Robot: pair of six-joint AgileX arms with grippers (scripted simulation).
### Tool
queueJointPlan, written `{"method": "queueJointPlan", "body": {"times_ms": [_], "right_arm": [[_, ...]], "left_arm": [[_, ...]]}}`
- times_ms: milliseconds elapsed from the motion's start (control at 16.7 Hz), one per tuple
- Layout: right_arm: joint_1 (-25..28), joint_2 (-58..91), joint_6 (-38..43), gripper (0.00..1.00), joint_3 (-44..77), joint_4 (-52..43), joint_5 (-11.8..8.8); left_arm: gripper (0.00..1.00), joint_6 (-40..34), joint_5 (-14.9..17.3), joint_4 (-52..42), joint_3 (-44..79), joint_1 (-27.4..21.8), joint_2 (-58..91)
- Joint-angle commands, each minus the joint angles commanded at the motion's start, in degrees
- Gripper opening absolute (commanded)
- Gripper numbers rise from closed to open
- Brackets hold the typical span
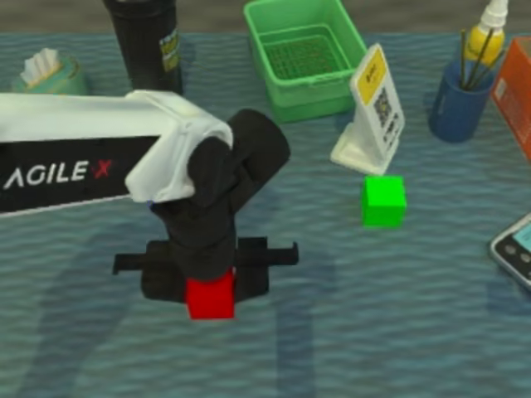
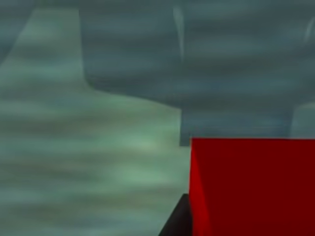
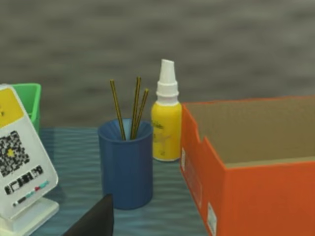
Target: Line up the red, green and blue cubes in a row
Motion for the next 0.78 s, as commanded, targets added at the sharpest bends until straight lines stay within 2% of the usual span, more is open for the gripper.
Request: {"method": "queueJointPlan", "body": {"times_ms": [180, 420, 780], "right_arm": [[0.0, 0.0, 0.0, 1.00, 0.0, 0.0, 0.0], [0.0, 0.0, 0.0, 1.00, 0.0, 0.0, 0.0], [0.0, 0.0, 0.0, 1.00, 0.0, 0.0, 0.0]], "left_arm": [[0.00, 0.1, 0.0, 4.0, -2.7, -0.1, 1.7], [0.00, 0.1, 0.0, 4.2, -2.8, -0.1, 1.8], [0.45, 0.1, 0.0, 4.2, -2.8, -0.1, 1.8]]}}
